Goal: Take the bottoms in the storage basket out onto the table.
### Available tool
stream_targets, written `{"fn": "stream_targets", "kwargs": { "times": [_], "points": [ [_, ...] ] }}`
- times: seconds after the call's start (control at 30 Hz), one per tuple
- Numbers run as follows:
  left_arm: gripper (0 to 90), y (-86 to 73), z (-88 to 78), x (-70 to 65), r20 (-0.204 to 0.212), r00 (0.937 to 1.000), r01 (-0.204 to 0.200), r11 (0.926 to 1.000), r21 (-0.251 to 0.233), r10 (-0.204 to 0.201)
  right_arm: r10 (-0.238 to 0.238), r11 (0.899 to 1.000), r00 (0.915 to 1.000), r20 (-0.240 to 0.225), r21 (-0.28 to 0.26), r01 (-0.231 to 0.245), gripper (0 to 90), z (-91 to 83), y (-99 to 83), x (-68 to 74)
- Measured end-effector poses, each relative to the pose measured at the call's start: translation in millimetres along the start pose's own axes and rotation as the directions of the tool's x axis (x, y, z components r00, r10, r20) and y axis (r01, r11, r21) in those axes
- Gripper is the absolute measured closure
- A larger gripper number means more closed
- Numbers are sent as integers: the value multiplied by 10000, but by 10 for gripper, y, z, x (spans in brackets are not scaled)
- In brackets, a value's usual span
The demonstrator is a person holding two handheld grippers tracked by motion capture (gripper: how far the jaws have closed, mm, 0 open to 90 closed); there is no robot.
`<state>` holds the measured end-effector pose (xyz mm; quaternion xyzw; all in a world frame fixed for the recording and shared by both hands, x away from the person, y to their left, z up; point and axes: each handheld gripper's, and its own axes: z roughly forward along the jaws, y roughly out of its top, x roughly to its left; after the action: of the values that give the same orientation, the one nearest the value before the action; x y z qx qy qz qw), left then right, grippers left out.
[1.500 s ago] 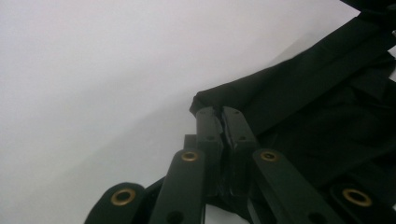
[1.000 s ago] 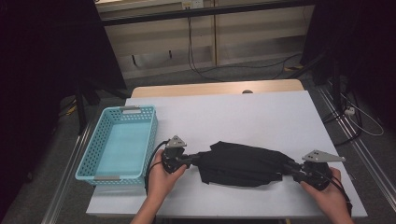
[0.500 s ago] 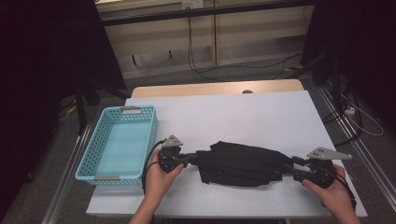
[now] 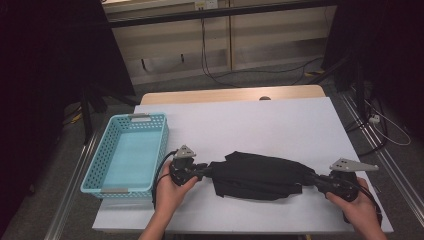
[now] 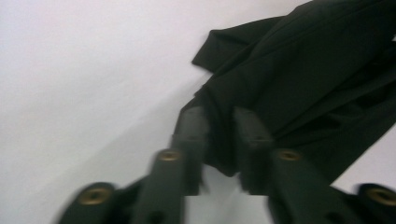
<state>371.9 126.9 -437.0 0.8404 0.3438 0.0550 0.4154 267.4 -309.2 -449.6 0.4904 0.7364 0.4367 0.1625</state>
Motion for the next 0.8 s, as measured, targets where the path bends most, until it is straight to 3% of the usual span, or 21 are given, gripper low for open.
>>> {"fn": "stream_targets", "kwargs": {
  "times": [0.17,0.37,0.5,0.67,0.8],
  "points": [
    [494,15,0,21,21,9984,573,9980,-266,-572,-187,9996,9998,79,211,186,860,28,-3,22],
    [480,69,8,20,282,9958,883,9952,-422,-872,-213,9994,9996,191,279,208,860,44,-4,27],
    [494,52,110,19,466,9932,1068,9942,-104,-1062,-215,9992,9996,187,337,209,860,62,-2,31],
    [626,40,179,0,875,9901,1089,9939,190,-1102,-212,9994,9996,201,282,206,861,52,-3,22],
    [813,69,154,-27,1098,9901,868,9962,112,-875,-175,9997,9996,218,169,171,861,44,0,14]
  ]
}}
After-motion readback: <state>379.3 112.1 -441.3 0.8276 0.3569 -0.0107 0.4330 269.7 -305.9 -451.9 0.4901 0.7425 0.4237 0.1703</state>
